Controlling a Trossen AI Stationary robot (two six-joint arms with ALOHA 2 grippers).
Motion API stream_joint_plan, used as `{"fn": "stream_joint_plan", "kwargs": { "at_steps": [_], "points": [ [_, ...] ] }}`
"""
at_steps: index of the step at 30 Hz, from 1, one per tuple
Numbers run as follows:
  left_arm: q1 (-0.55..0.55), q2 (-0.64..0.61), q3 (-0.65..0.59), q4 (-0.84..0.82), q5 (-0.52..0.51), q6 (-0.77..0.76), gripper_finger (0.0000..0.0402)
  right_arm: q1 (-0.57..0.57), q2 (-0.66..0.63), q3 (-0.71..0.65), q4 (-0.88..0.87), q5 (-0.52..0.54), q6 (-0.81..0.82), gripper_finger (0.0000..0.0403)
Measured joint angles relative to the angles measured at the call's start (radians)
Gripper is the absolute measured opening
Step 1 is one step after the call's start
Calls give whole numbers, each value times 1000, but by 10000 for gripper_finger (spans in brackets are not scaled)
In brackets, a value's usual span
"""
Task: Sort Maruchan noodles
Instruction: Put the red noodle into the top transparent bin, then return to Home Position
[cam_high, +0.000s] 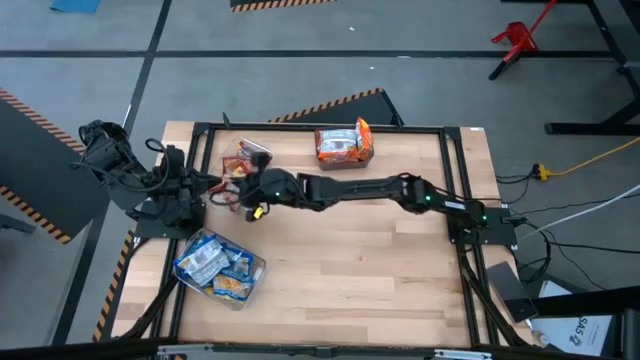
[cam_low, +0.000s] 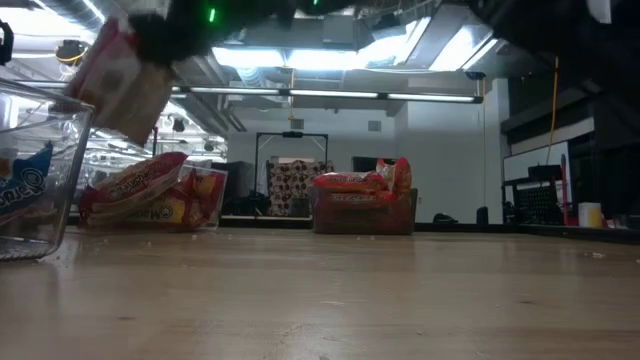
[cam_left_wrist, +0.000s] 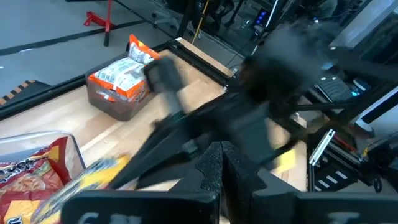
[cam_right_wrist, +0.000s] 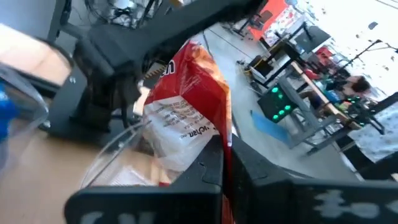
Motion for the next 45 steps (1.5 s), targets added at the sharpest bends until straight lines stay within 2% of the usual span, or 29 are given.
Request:
{"fn": "stream_joint_plan", "kwargs": {
  "at_steps": [8, 14, 22, 27, 33, 37, 40, 45],
  "points": [
    [0, 0, 0, -22, -9, 0, 0, -70, 158, 0, 204, -105, -57, 0],
    [0, 0, 0, -23, -9, 1, 0, -84, 198, -2, 186, -40, -120, 0],
    [0, 0, 0, -44, -8, 0, 0, -64, 194, 0, 70, -40, -188, 2],
    [0, 0, 0, -47, -8, 0, 0, -25, 185, 1, -12, 53, -203, 30],
    [0, -1, 0, -46, -8, 0, 0, -4, 135, 2, -30, 73, -183, 103],
    [0, -1, 0, -43, -29, 0, 0, 6, 76, 2, -128, 114, -106, 149],
    [0, -1, 0, -29, -103, 0, 0, 24, -10, 1, -235, 120, -36, 170],
    [0, 0, 0, -30, -78, 32, 0, 63, -219, 2, -412, 105, 97, 183]
  ]
}}
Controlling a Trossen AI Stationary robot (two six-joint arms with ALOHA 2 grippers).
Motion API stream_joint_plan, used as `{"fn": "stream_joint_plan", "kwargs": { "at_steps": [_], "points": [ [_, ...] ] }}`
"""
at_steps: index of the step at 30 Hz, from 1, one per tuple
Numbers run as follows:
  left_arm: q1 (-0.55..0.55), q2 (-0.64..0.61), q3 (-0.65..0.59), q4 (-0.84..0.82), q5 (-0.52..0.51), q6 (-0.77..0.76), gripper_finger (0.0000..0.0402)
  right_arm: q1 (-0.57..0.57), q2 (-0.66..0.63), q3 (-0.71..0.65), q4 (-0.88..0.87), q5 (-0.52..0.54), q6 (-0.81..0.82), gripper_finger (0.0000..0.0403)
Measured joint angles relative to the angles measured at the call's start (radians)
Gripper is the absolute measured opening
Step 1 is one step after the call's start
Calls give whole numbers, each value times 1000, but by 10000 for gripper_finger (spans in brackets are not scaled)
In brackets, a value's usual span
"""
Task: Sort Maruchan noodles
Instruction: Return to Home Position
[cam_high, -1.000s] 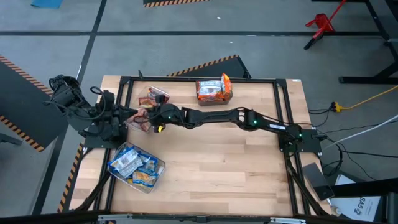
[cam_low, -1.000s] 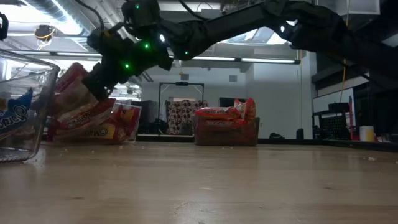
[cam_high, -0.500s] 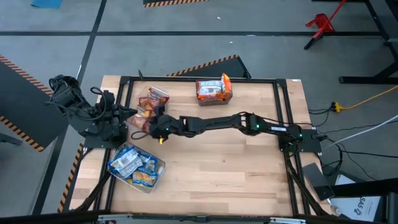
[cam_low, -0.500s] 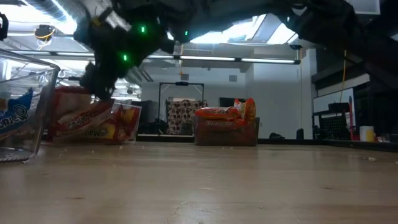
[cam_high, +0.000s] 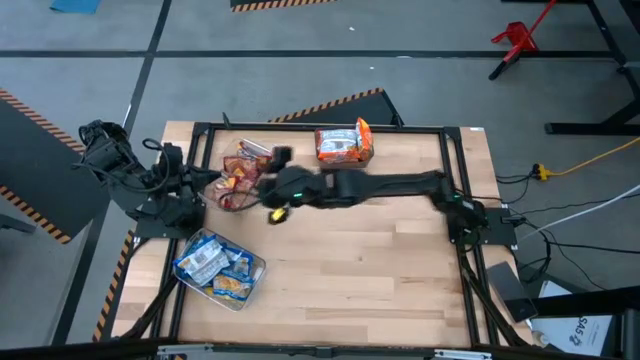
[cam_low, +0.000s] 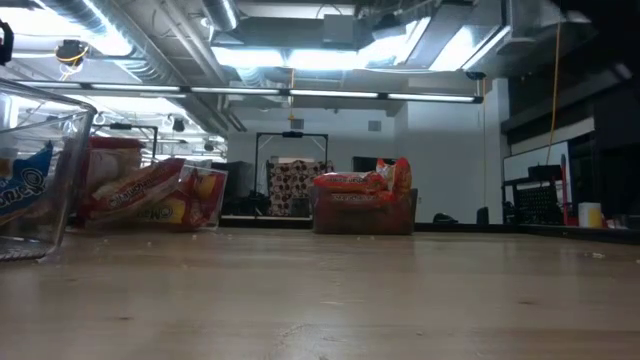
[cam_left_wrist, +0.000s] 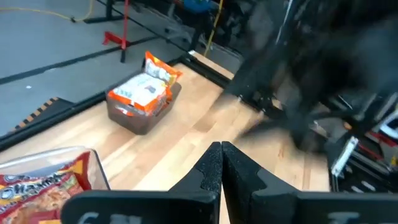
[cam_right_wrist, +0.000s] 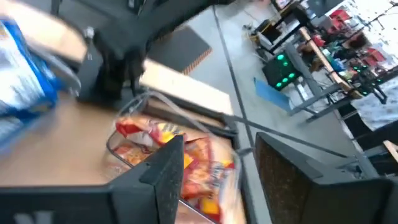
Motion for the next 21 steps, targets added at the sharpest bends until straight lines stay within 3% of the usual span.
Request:
{"fn": "stream_joint_plan", "kwargs": {
  "at_steps": [2, 4, 10, 12, 14, 16, 19, 21],
  "points": [
    [0, 0, 0, 0, 22, 2, 0, 25, -89, 0, -72, 52, 7, 183],
    [0, 0, 0, 0, 18, 3, 0, 58, -176, 0, -126, 169, -7, 184],
    [0, 0, 0, 7, -134, 22, 0, 187, -392, 1, -237, 547, 25, 184],
    [0, 0, 0, 25, -97, 73, 0, 226, -456, 1, -296, 614, 19, 184],
    [0, -14, 0, 49, -26, 99, 0, 241, -531, 0, -398, 615, 141, 184],
    [-1, -51, 2, 88, 22, 142, 0, 223, -623, 0, -576, 529, 334, 184],
    [0, -134, 6, 192, 74, 294, 0, 173, -761, -14, -788, 385, 568, 184],
    [0, -202, 6, 229, 122, 402, 0, 171, -840, -64, -836, 388, 648, 184]
  ]
}}
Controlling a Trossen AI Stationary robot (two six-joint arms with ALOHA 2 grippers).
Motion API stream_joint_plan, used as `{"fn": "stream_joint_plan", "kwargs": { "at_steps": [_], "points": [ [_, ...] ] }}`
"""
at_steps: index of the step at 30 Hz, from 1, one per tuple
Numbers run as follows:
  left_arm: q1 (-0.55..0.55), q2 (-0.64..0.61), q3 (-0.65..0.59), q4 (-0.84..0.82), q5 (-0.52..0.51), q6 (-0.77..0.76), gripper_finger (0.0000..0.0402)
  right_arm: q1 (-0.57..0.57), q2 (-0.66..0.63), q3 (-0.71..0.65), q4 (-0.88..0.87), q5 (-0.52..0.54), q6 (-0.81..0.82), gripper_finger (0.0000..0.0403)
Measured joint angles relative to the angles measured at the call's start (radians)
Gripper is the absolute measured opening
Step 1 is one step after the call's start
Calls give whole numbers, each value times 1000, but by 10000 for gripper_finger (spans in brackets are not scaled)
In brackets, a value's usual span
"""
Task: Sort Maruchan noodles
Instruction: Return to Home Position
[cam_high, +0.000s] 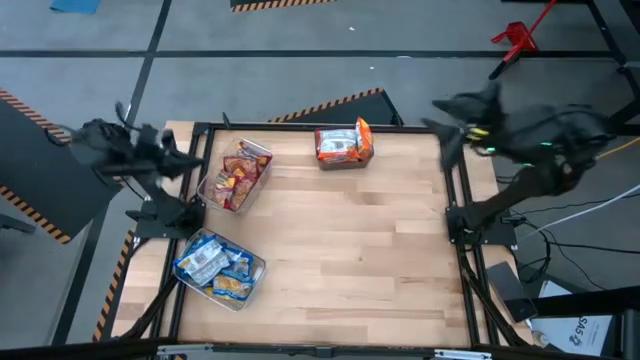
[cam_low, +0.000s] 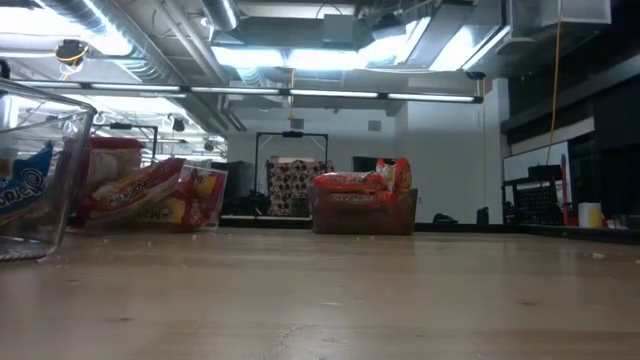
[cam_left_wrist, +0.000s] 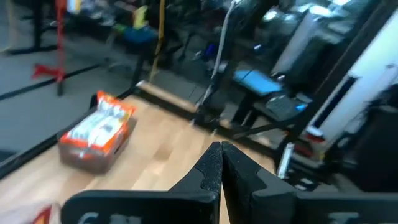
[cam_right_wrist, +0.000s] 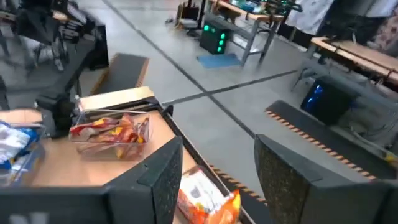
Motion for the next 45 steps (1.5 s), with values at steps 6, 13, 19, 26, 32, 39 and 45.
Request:
{"fn": "stream_joint_plan", "kwargs": {
  "at_steps": [6, 13, 19, 26, 32, 39, 45],
  "points": [
    [0, -213, -23, -1, 16, 118, 0, 52, -265, -365, 59, 146, 129, 184],
    [0, -413, -197, 8, 111, 83, 0, 115, -680, -1117, 559, 177, 262, 184],
    [-2, -436, -319, 33, 125, 54, 0, 117, -1008, -1700, 1238, 78, 199, 184],
    [-2, -435, -473, 343, 333, 126, 0, 117, -1264, -2132, 1769, -62, 182, 184],
    [-3, -435, -716, 776, 592, 247, 0, 117, -1359, -2280, 1899, -128, 183, 184],
    [-3, -436, -936, 969, 610, 150, 0, 116, -1362, -2279, 1871, -140, 133, 184],
    [-3, -436, -1077, 1174, 616, 160, 0, 116, -1362, -2279, 1734, -140, 180, 184]
  ]
}}
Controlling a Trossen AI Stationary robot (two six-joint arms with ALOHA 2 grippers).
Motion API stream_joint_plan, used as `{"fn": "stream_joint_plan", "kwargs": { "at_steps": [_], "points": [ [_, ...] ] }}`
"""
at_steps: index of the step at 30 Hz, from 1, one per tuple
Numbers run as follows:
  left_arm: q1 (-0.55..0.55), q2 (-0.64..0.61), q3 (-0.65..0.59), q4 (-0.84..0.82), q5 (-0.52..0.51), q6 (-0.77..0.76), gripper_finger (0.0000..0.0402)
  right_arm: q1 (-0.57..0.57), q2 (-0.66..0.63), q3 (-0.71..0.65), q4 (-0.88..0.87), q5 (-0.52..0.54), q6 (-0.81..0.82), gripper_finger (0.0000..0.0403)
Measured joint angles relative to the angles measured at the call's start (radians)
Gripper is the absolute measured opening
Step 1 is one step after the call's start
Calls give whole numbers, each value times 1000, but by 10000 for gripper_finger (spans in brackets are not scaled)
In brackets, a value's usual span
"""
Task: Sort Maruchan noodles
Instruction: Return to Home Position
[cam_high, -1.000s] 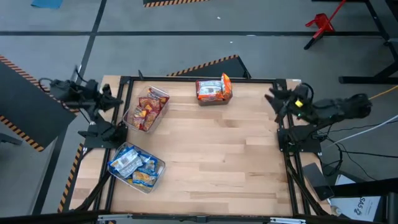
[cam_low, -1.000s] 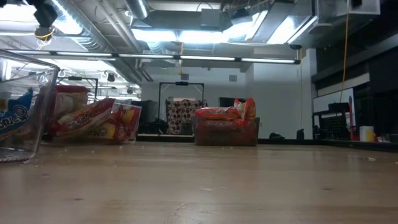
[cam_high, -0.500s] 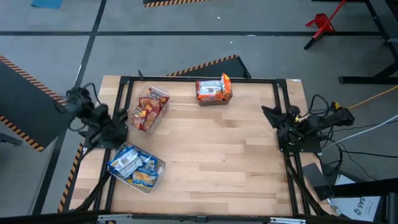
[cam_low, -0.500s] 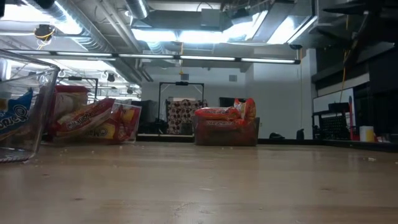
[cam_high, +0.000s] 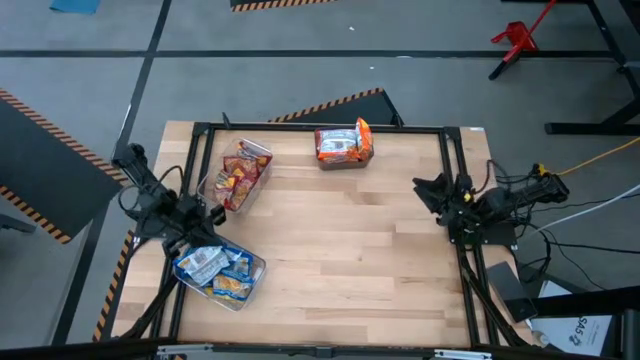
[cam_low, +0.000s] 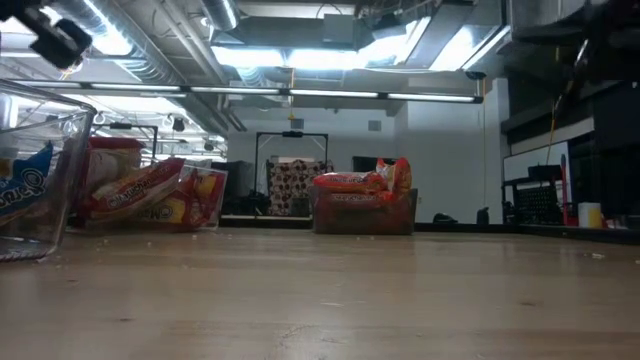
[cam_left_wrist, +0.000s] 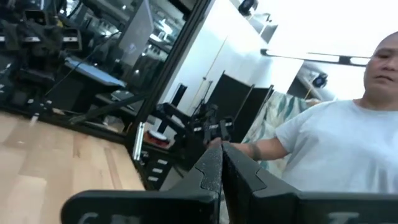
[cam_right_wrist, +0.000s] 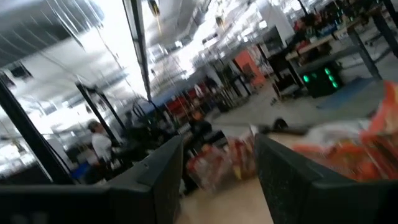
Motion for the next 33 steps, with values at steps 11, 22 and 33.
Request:
{"fn": "stream_joint_plan", "kwargs": {
  "at_steps": [11, 22, 33],
  "points": [
    [0, 3, -33, -145, -75, -24, 0, 0, 0, -3, -298, -1, 74, 184],
    [0, 8, -32, -241, -80, -26, 0, 1, 65, -3, -314, -63, -28, 184],
    [0, 0, -32, -14, 137, 233, 0, 1, 104, -4, -242, -166, -54, 184]
  ]
}}
